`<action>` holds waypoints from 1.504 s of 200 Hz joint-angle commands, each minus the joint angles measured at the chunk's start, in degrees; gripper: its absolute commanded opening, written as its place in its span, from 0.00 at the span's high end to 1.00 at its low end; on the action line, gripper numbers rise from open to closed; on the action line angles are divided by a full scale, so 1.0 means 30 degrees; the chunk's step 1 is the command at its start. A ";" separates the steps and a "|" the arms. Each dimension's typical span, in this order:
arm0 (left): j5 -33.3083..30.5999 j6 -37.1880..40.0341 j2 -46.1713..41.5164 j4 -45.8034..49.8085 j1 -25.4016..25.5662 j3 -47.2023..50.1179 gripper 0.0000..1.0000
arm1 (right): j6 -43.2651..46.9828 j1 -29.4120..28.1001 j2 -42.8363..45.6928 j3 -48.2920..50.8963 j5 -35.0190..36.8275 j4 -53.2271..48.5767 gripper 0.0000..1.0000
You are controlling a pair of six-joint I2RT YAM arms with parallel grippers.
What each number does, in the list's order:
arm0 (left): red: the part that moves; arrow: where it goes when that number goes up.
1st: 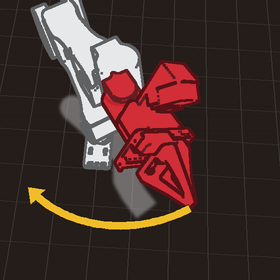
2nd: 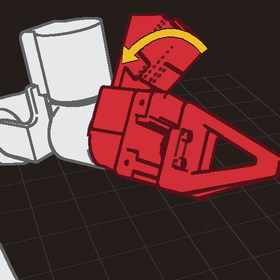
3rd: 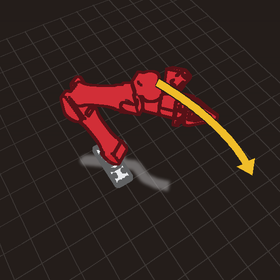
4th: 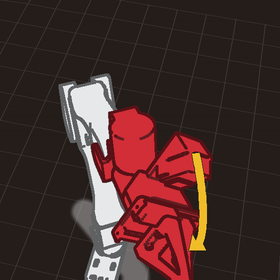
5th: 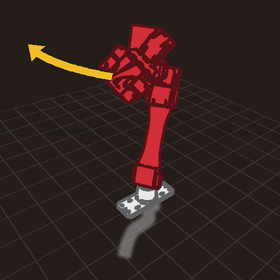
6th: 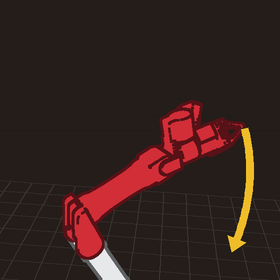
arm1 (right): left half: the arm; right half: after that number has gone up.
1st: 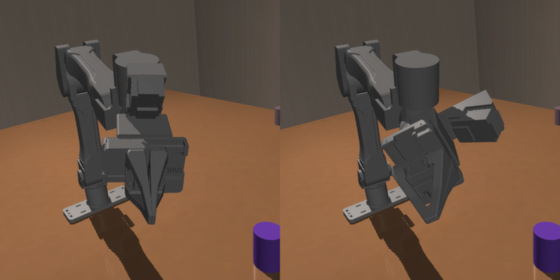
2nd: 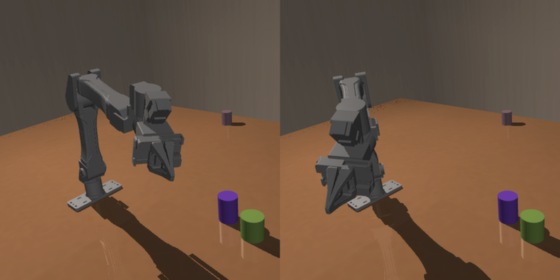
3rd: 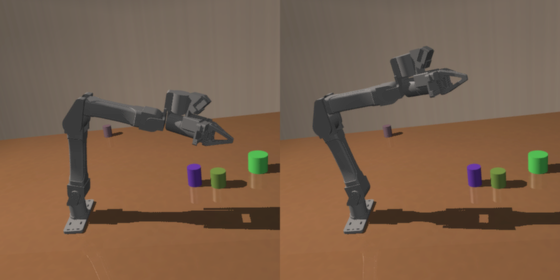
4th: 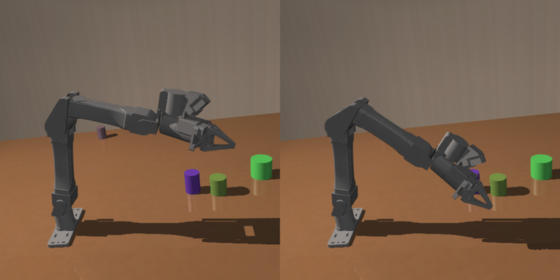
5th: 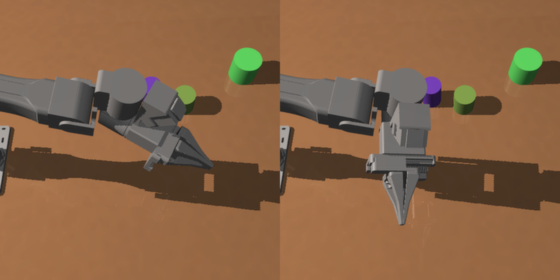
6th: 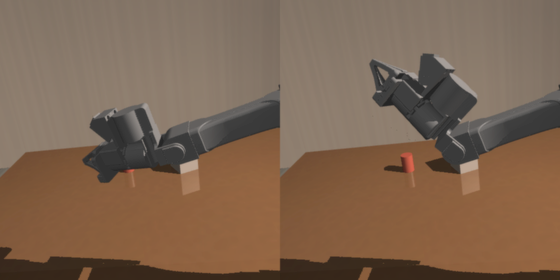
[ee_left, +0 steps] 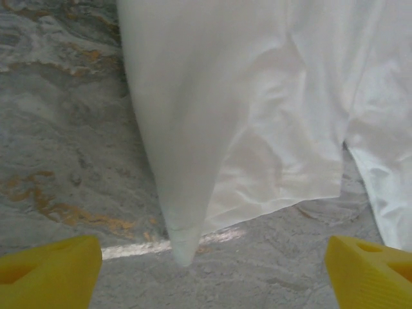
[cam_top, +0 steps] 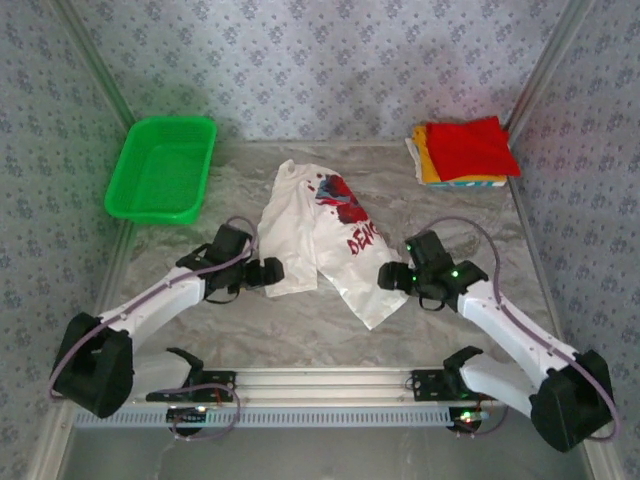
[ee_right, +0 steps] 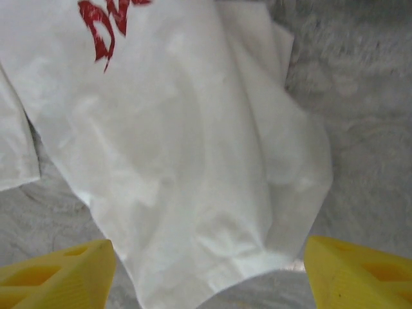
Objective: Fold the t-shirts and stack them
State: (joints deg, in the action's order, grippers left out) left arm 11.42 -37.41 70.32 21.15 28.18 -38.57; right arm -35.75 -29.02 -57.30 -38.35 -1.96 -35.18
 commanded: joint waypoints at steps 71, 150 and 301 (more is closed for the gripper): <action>0.1428 -0.0677 0.3607 -0.5611 0.0740 0.0641 0.61 | -0.4859 -0.2884 0.0978 0.2958 -0.0338 0.0989 0.24; 0.0126 -0.0960 0.2791 -0.4777 0.0724 0.0263 1.00 | -0.6381 -0.4781 -0.0762 0.4734 -0.2761 0.4975 0.23; 0.1564 -0.1109 0.1706 -0.3447 0.0736 0.0650 0.35 | -0.5539 -0.4775 -0.2869 0.3089 0.0388 0.3976 1.00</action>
State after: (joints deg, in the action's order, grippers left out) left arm 13.04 -41.23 72.73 9.37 27.59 -35.90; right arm -52.10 -43.79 -67.18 -27.75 -3.55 -21.63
